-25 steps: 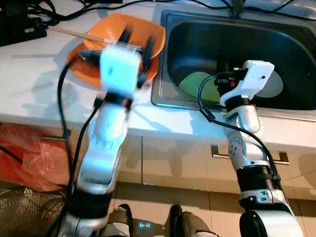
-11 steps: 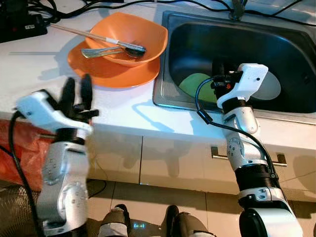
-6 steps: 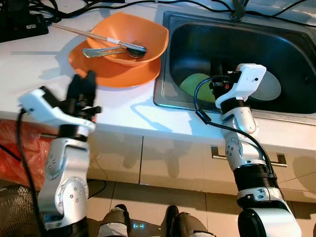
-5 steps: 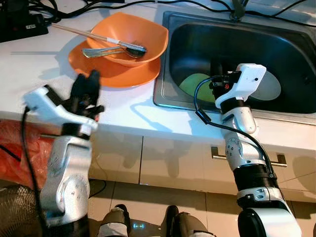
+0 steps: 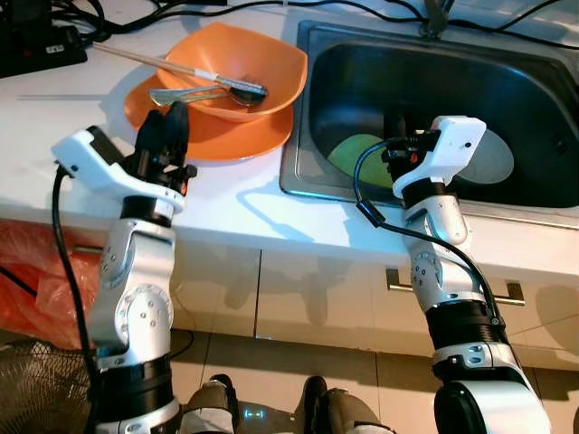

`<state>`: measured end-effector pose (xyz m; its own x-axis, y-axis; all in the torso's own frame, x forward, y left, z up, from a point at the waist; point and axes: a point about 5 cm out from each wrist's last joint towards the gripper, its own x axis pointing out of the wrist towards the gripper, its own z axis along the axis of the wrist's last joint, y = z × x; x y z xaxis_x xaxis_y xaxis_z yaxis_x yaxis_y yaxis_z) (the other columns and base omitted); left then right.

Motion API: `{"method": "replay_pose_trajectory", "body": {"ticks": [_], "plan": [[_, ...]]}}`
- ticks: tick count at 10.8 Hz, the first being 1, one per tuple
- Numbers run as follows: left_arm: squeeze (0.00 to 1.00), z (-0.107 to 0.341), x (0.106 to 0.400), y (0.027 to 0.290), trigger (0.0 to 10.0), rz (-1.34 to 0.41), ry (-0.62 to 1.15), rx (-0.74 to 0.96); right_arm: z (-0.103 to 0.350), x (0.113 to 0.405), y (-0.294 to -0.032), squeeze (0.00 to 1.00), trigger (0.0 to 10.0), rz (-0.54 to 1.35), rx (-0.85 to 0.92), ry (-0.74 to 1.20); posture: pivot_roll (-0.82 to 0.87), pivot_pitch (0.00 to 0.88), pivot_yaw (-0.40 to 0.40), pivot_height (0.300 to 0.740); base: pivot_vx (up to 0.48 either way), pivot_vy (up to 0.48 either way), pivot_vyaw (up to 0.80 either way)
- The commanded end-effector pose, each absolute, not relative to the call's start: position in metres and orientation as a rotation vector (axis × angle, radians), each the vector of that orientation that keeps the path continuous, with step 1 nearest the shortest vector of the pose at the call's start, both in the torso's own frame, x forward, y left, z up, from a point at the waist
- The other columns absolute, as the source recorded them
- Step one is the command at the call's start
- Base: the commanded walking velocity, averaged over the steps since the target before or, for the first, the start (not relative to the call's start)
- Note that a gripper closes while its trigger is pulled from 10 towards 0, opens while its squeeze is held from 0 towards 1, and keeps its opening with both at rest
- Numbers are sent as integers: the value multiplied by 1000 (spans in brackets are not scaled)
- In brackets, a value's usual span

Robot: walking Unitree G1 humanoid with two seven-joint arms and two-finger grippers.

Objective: Kitchen organization

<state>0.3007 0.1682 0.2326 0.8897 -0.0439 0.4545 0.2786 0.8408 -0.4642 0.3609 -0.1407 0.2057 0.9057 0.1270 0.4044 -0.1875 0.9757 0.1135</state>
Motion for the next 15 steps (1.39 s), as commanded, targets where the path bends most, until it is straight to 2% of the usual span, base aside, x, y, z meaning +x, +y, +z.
{"method": "replay_pose_trajectory", "body": {"ticks": [1, 4, 5, 7, 8, 15], "plan": [[0, 233, 303, 165, 10000, -194, -450, -552, 205, 361, -142, 0, 10000, 158, 155, -407, 257, 209, -97, 740, 0, 0, 0], [0, 238, 313, 162, 10000, -196, -468, -545, 205, 361, -141, 0, 10000, 160, 156, -406, 256, 208, -97, 740, 0, 0, 0], [0, 239, 314, 161, 8431, -196, -473, -544, 205, 361, -141, 0, 10000, 159, 156, -405, 254, 208, -96, 740, 0, 0, 0], [0, 241, 317, 160, 1490, -188, -479, -540, 204, 361, -141, 0, 10000, 159, 156, -405, 254, 208, -96, 740, 0, 0, 0], [0, 241, 318, 160, 0, -186, -479, -539, 204, 361, -141, 0, 10000, 160, 156, -404, 254, 209, -94, 740, 0, 0, 0], [0, 239, 320, 157, 0, -190, -469, -526, 204, 361, -140, 0, 10000, 161, 156, -402, 256, 204, -92, 740, 0, 0, 0]]}}
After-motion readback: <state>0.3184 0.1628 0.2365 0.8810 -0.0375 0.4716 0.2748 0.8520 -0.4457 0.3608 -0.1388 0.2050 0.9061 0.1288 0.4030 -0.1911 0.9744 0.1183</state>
